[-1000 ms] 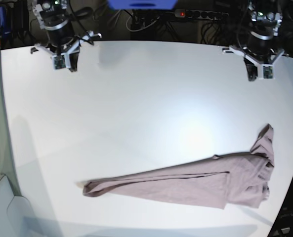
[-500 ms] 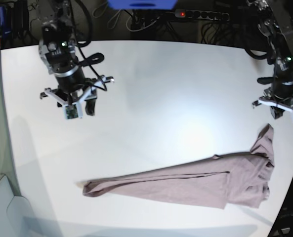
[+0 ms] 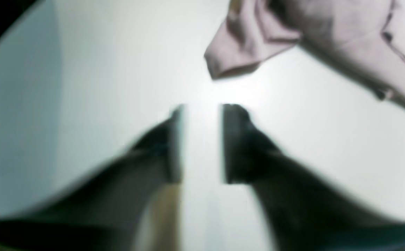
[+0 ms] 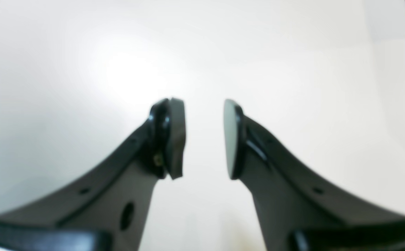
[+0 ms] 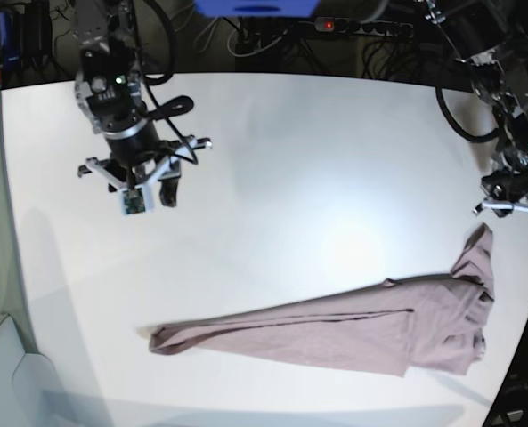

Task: Layout the t-shirt on the table in an organized manner, then fold the t-shirt properly
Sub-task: 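Move the left gripper down to the shirt's bunched end, then grasp the shirt fabric with the left gripper and drag it toward the robot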

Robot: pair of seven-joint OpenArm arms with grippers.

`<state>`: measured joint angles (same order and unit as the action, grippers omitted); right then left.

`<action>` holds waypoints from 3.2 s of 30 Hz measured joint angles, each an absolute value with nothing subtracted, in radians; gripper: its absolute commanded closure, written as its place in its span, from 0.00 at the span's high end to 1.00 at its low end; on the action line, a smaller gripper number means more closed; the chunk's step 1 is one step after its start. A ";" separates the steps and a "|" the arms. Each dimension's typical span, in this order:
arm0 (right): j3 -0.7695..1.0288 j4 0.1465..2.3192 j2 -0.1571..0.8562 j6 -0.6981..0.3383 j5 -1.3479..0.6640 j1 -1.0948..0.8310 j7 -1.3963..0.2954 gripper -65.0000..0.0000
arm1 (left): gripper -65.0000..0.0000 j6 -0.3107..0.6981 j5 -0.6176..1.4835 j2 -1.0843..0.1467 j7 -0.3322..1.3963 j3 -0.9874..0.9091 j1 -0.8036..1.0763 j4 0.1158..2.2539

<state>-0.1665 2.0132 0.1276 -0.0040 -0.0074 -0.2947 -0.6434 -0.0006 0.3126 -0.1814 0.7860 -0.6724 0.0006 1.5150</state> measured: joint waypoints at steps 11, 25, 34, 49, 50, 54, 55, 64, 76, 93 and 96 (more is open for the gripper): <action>-0.166 2.011 0.132 -0.004 -0.007 -0.316 -0.651 0.31 | 0.98 -0.002 0.309 -0.238 0.771 -0.670 -0.165 1.308; -0.166 2.011 0.133 -0.004 -0.005 -0.333 -0.650 0.31 | 0.98 -0.001 0.320 -0.331 0.601 -0.441 -0.354 0.910; -0.162 2.006 0.154 -0.004 -0.005 -0.336 -0.650 0.31 | 0.98 -0.001 0.310 -0.333 0.519 -0.441 -0.364 0.805; -0.163 1.986 0.156 -0.004 -0.005 -0.351 -0.647 0.31 | 0.24 -0.004 0.301 -0.350 0.511 -0.360 -0.361 0.793; -0.165 1.985 0.162 -0.004 -0.005 -0.357 -0.648 0.31 | 0.07 -0.004 0.300 -0.349 0.511 -0.338 -0.362 0.794; -0.165 1.985 0.167 -0.004 -0.005 -0.358 -0.647 0.31 | 0.04 -0.005 0.313 -0.346 0.508 -0.319 -0.364 0.795; -0.164 1.985 0.167 -0.004 -0.005 -0.358 -0.647 0.31 | 0.00 -0.005 0.313 -0.346 0.512 -0.319 -0.363 0.801; -0.165 1.985 0.181 -0.004 -0.005 -0.365 -0.649 0.31 | 0.00 -0.003 0.330 -0.305 0.724 -0.385 -0.166 1.349; -0.164 1.985 0.182 -0.004 -0.005 -0.321 -0.643 0.31 | 0.00 0.007 0.405 -0.216 0.854 -0.621 0.279 2.011; -0.171 1.984 0.176 -0.004 -0.005 -0.233 -0.647 0.31 | 0.00 0.002 0.448 -0.279 0.824 -0.657 0.446 1.653; -0.170 1.984 0.141 -0.004 -0.004 -0.226 -0.651 0.31 | 0.00 0.003 0.453 -0.279 0.818 -0.657 0.446 1.647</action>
<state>-0.1699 1.9842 0.1413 -0.0040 -0.0044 -0.2264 -0.6510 0.0029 0.4530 -0.2794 0.8185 -0.6571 0.4458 1.6470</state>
